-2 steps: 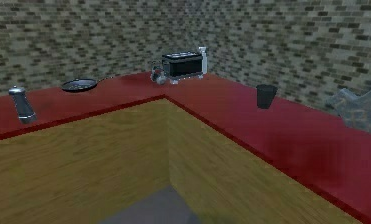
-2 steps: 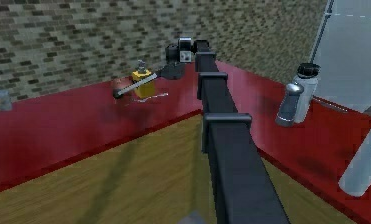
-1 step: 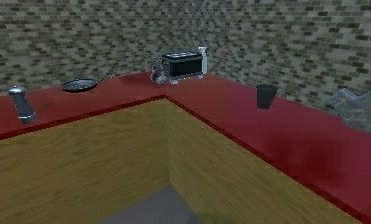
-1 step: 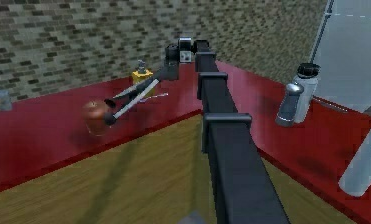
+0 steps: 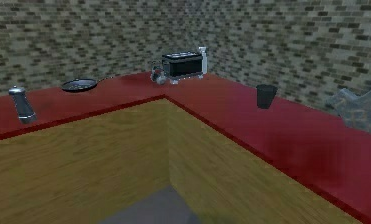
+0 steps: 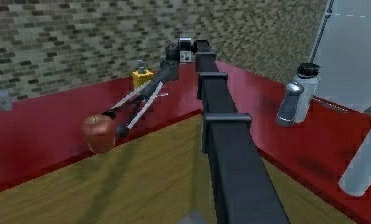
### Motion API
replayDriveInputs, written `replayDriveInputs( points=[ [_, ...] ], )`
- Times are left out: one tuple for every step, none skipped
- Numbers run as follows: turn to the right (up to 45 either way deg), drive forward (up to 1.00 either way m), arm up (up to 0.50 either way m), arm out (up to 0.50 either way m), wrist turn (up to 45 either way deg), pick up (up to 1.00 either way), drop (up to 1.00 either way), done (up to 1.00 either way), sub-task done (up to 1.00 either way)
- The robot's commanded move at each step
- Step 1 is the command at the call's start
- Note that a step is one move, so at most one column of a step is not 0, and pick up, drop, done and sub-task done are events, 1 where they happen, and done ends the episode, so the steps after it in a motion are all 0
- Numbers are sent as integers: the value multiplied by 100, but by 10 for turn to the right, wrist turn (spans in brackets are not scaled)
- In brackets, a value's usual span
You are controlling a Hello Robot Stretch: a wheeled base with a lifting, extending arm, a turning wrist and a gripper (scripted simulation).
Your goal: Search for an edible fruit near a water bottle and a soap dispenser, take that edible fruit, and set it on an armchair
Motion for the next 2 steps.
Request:
replayDriveInputs(
  points=[
    [0, 0, 0, -48, 0, 0, 0, 0, 0],
    [-450, 0, 0, 0, 0, 0, 0, 0, 0]
  ],
)
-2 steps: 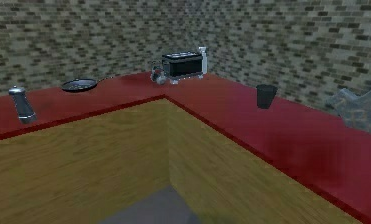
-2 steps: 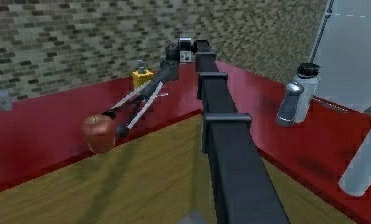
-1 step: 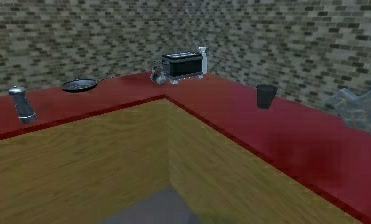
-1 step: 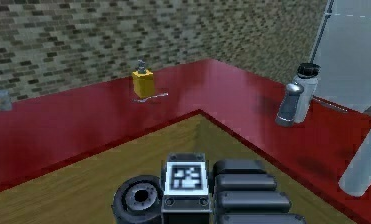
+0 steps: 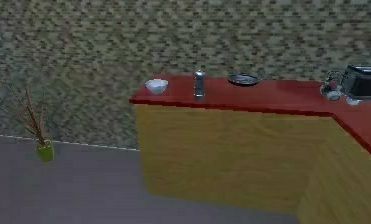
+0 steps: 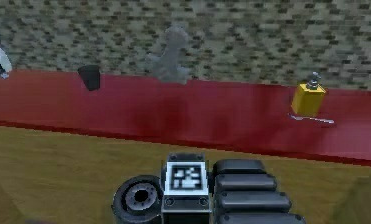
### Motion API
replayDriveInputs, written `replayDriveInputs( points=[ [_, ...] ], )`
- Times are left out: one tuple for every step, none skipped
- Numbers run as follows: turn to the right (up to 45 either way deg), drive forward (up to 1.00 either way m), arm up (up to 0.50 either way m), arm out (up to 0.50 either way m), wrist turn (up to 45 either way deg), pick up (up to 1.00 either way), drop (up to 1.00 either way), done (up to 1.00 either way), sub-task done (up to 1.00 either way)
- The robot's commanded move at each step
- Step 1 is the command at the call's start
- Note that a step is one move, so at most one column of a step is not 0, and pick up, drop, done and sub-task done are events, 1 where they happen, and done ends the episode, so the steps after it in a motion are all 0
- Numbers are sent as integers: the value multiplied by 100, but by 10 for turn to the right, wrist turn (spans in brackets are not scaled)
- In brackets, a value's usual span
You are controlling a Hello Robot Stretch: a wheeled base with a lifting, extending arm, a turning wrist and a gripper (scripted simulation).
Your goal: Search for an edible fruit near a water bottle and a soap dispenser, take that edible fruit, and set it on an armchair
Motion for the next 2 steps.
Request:
replayDriveInputs(
  points=[
    [-450, 0, 0, 0, 0, 0, 0, 0, 0],
    [-210, 0, 0, 0, 0, 0, 0, 0, 0]
  ],
)
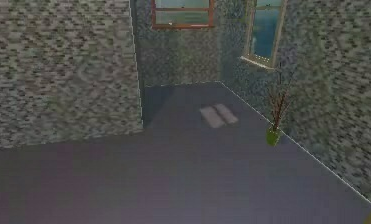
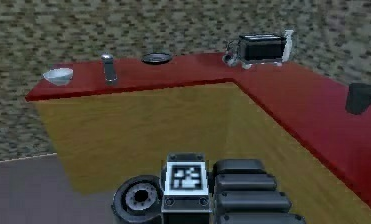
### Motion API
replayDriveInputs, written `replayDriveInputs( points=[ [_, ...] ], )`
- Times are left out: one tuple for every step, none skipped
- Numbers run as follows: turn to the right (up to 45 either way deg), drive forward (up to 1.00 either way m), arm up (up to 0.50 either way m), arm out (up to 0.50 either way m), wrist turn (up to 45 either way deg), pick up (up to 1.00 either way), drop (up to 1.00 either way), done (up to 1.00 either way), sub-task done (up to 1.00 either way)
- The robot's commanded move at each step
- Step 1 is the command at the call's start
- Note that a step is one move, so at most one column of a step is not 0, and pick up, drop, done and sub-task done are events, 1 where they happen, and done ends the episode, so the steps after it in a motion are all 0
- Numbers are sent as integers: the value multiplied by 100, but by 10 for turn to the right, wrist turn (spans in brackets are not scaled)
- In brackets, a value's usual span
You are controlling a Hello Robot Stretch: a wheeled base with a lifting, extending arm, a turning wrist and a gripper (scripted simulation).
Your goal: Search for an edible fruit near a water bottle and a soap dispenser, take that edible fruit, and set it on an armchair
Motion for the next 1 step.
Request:
replayDriveInputs(
  points=[
    [0, 100, 0, 0, 0, 0, 0, 0, 0]
  ],
)
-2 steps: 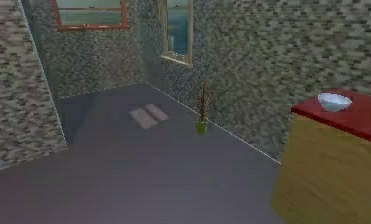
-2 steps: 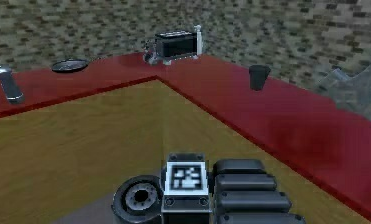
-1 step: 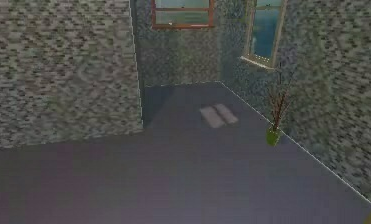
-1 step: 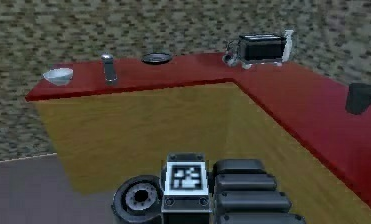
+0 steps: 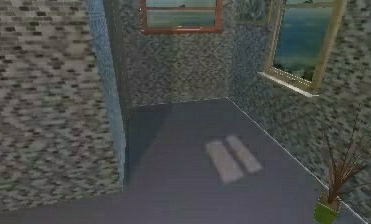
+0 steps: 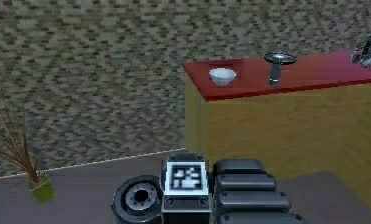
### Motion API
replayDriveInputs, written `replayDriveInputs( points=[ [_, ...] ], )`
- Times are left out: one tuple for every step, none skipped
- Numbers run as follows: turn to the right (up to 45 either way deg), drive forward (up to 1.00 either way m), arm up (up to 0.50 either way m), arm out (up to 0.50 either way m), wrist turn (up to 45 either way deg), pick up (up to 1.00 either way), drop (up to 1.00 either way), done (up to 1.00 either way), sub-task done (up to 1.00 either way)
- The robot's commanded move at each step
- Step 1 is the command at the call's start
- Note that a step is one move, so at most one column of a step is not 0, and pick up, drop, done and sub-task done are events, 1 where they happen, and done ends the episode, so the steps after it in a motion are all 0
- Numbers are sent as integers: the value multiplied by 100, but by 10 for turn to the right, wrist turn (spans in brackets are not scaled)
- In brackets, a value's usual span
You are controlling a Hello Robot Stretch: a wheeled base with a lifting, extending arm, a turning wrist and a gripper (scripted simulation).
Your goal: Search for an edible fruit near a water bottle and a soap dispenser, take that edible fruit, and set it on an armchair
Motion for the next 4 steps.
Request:
replayDriveInputs(
  points=[
    [0, 100, 0, 0, 0, 0, 0, 0, 0],
    [0, 100, 0, 0, 0, 0, 0, 0, 0],
    [-210, 0, 0, 0, 0, 0, 0, 0, 0],
    [0, 50, 0, 0, 0, 0, 0, 0, 0]
  ],
)
